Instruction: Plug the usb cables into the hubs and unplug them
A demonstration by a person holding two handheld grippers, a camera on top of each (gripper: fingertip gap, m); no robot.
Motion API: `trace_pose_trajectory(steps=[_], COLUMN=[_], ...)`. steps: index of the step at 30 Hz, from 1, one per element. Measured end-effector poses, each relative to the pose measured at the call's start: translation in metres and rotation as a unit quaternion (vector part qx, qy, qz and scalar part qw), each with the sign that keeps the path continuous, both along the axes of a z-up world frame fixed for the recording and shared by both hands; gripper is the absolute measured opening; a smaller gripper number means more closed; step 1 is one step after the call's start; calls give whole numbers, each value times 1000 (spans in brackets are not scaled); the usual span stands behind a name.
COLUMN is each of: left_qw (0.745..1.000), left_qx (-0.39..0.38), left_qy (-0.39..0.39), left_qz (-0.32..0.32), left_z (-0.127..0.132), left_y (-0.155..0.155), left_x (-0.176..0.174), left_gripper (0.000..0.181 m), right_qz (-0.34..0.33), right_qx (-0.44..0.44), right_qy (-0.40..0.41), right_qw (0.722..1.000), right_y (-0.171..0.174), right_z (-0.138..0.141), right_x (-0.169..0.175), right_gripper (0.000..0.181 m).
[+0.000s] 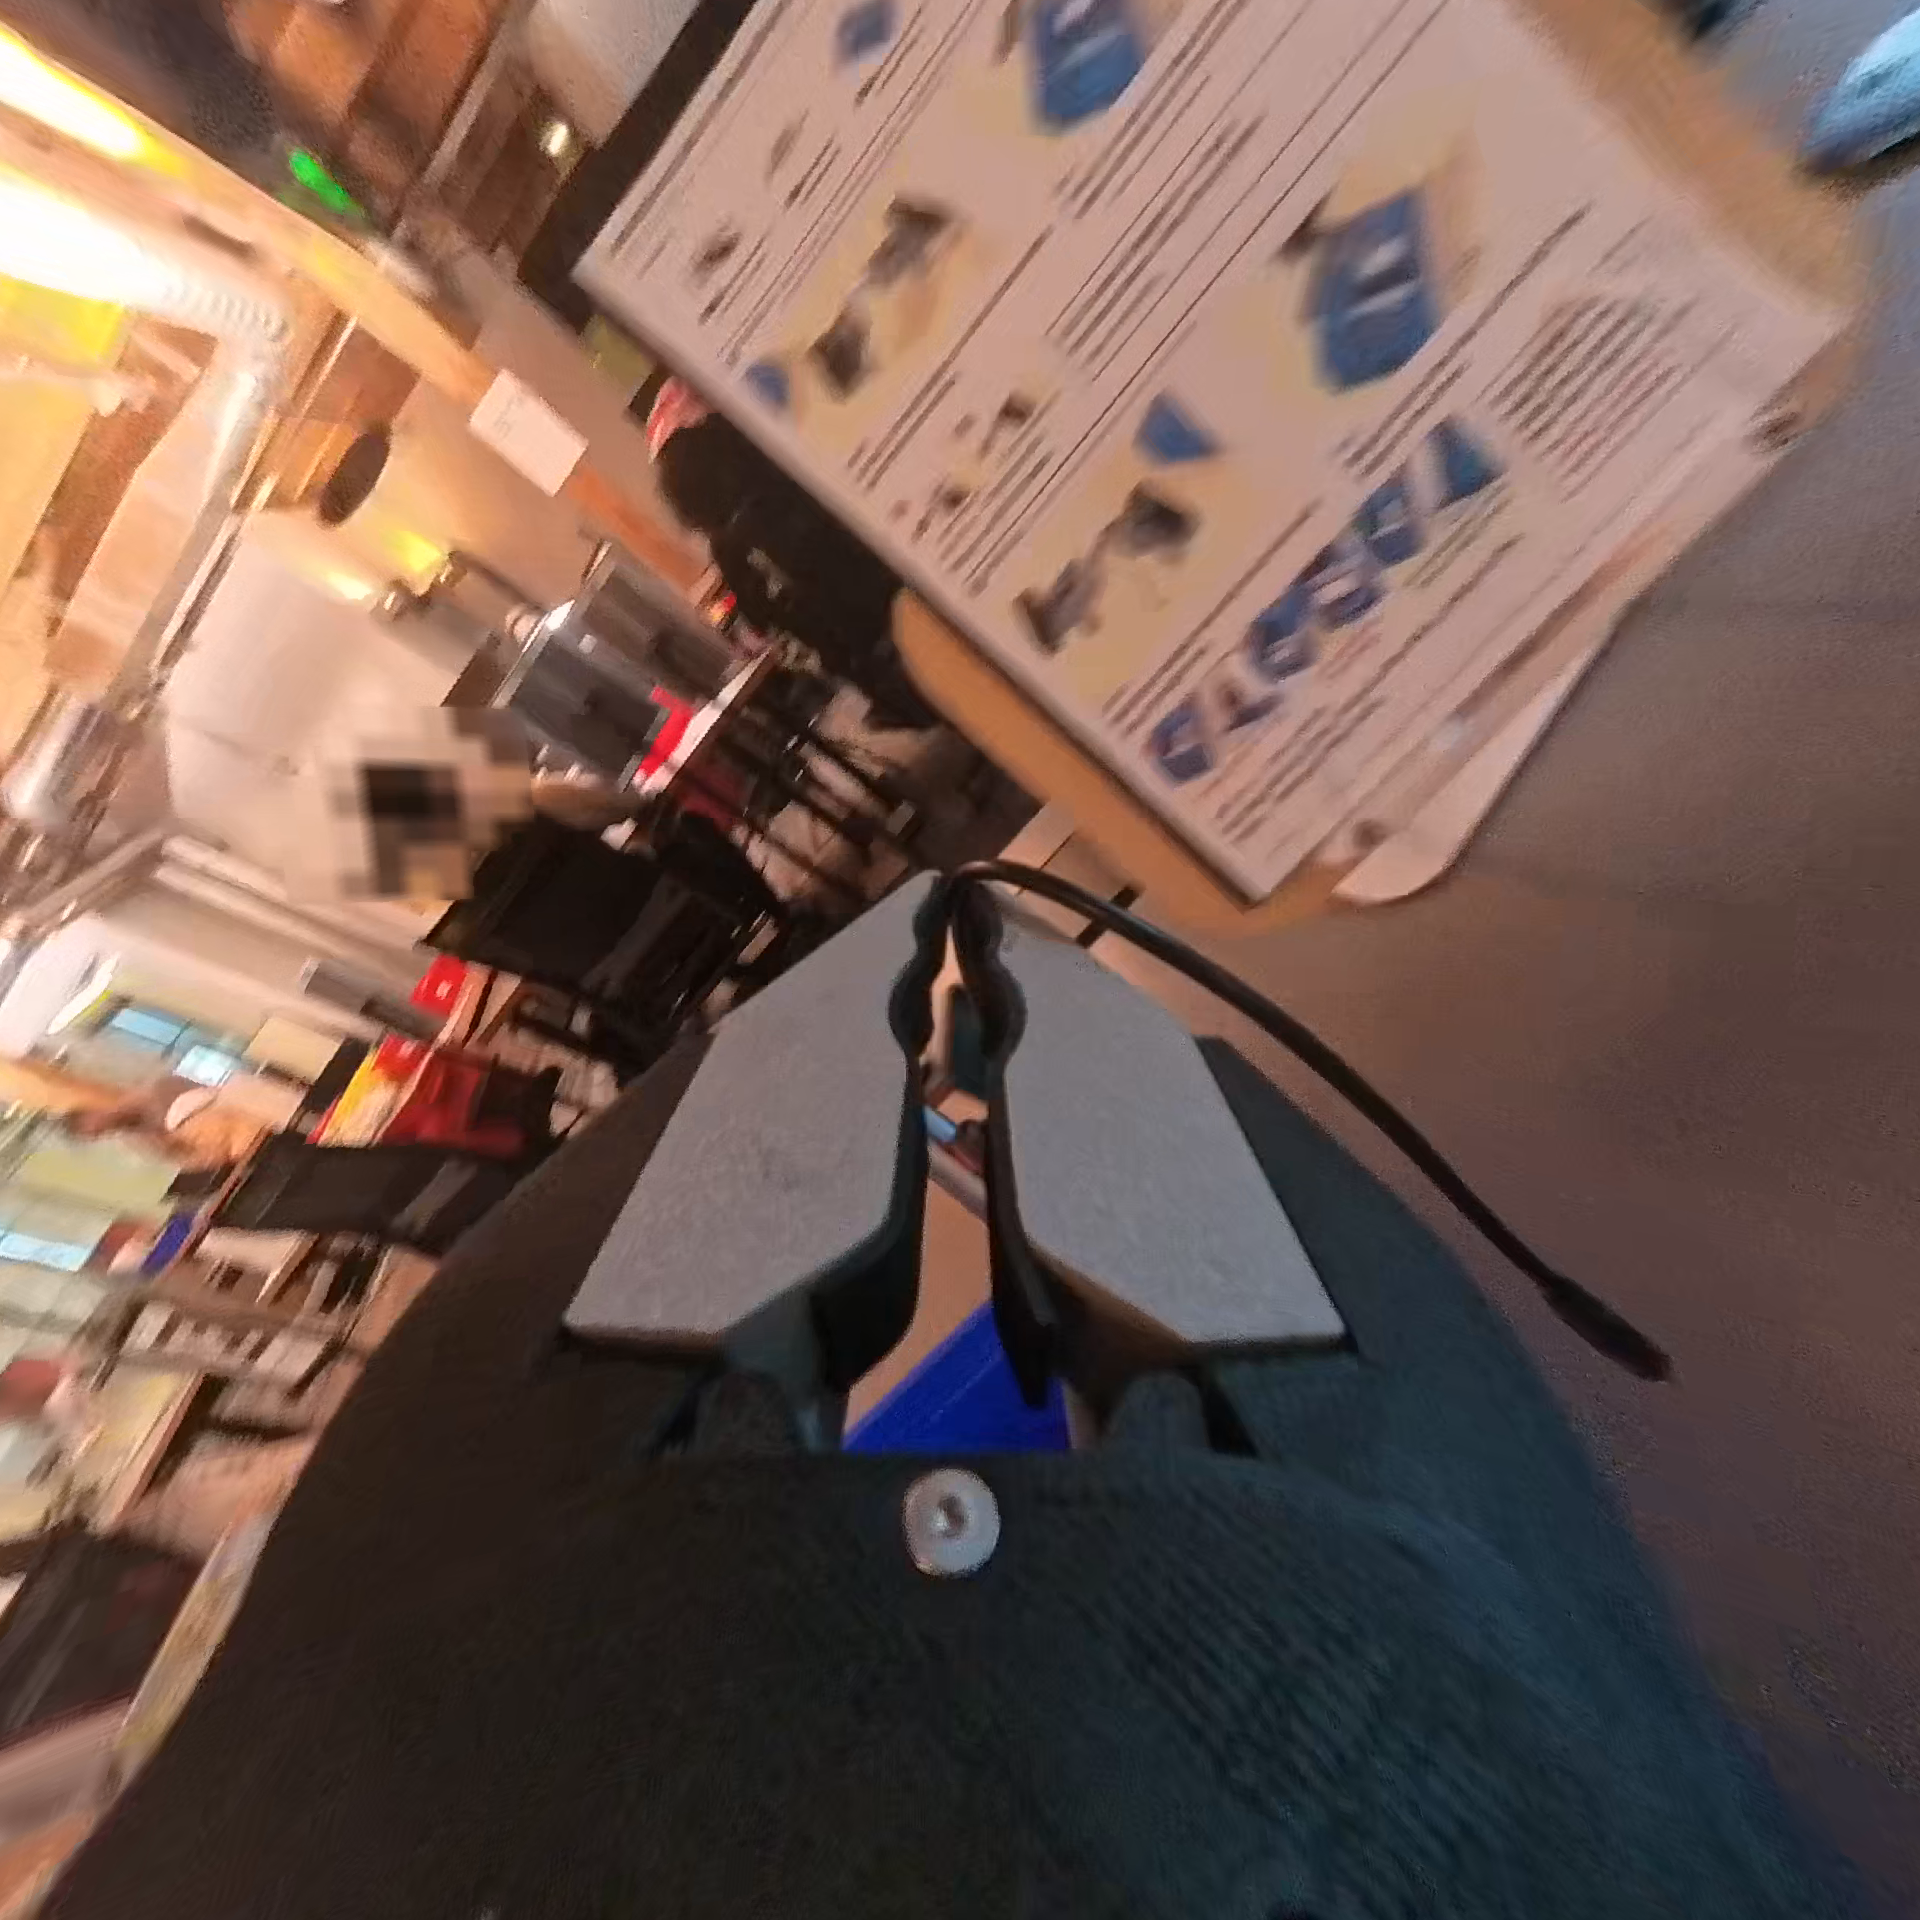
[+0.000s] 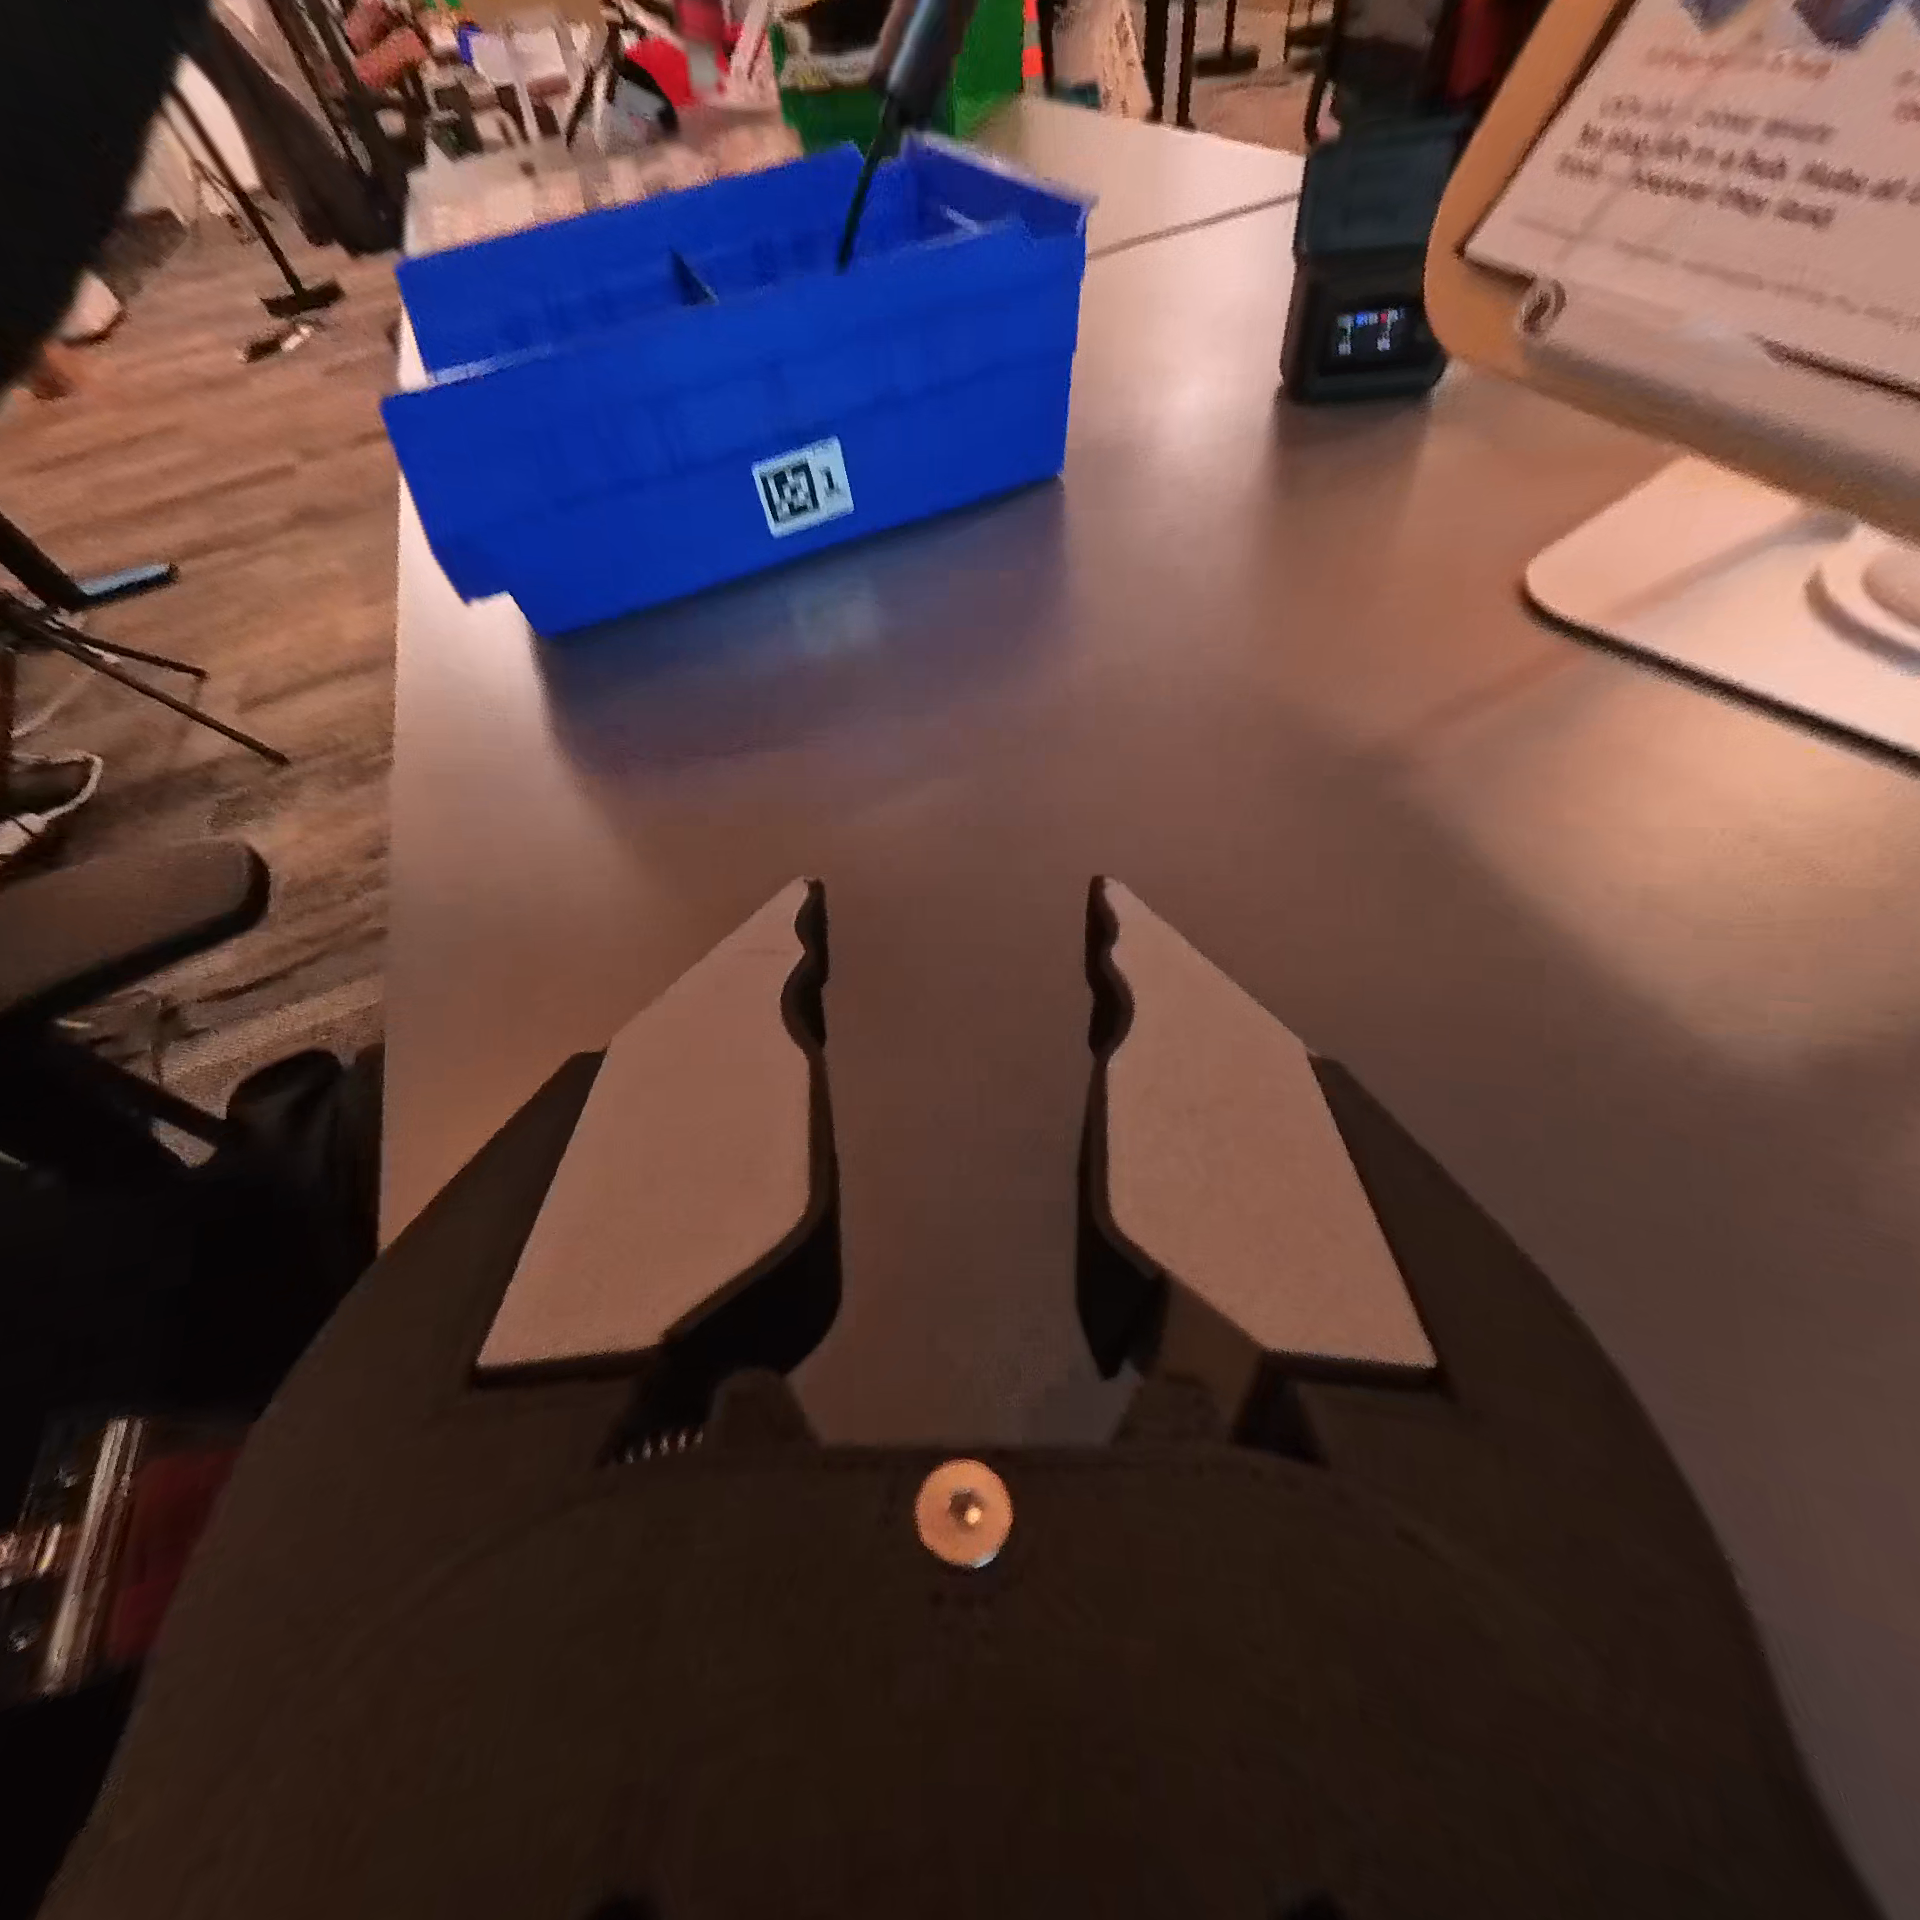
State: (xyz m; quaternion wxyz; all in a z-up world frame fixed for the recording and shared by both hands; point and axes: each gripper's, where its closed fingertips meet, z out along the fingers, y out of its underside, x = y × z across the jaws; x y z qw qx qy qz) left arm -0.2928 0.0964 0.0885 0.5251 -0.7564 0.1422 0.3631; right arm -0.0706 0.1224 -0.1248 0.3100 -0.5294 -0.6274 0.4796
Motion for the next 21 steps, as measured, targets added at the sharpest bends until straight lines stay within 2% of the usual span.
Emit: trace_pose_trajectory(steps=[5, 8, 11, 13, 15, 18, 21], left_qw=[989, 971, 957, 943, 934, 921, 923], left_qx=[11, 6, 5, 5, 2, -13, -20], left_qy=[-24, -61, -93, -129, -144, -139, -107], left_qz=[-146, -231, -276, -308, -326, -364, -369], left_z=[-13, -22, -28, -30, -29, -23, -7], left_y=[34, 44, 51, 56, 60, 62, 56], left_x=[86, 126, 147, 161, 174, 198, 207], left_gripper=[2, 2, 1, 0, 0, 1, 1], right_qz=[63, 78, 84, 132, 164, 117, 136], right_qx=[-34, -64, -92, -132, -148, -113, -121], right_qy=[19, 19, 55, 82, 97, 101, 117], right_qw=[997, 995, 991, 979, 970, 981, 976], right_y=[3, 15, 25, 15, 7, 18, 13], right_z=[39, 46, 45, 52, 61, 63, 68], right_x=[-38, -56, -59, -52, -47, -52, -45], right_gripper=[54, 64, 66, 88, 76, 90, 88])
